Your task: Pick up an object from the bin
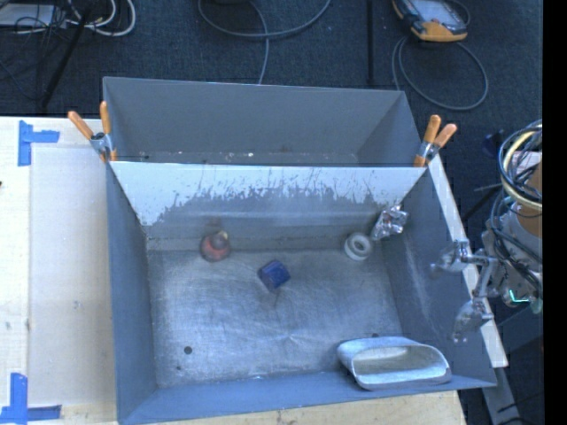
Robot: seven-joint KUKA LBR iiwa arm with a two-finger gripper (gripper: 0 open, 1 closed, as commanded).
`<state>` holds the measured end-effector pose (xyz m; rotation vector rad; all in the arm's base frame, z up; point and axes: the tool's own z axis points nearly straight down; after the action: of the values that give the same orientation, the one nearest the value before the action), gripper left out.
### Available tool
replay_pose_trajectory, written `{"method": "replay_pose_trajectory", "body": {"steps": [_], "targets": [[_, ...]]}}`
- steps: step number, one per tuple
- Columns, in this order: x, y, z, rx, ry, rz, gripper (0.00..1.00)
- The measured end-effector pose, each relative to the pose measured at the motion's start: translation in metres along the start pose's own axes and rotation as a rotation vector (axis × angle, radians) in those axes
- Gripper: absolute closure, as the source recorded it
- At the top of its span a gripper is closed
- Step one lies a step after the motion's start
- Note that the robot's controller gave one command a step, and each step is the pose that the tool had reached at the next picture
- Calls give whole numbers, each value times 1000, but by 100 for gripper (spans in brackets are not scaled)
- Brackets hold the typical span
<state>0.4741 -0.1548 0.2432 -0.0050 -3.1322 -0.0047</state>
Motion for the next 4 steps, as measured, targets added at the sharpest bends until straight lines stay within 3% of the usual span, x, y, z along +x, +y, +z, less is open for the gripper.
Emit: {"method": "replay_pose_trajectory", "body": {"steps": [1, 2, 3, 4], "targets": [[-11, 24, 126, 5, -22, 121, 0], [-12, 25, 128, 9, -34, 103, 0], [-6, 48, 165, 9, -23, 215, 0], [0, 51, 170, 3, -2, 212, 100]]}}
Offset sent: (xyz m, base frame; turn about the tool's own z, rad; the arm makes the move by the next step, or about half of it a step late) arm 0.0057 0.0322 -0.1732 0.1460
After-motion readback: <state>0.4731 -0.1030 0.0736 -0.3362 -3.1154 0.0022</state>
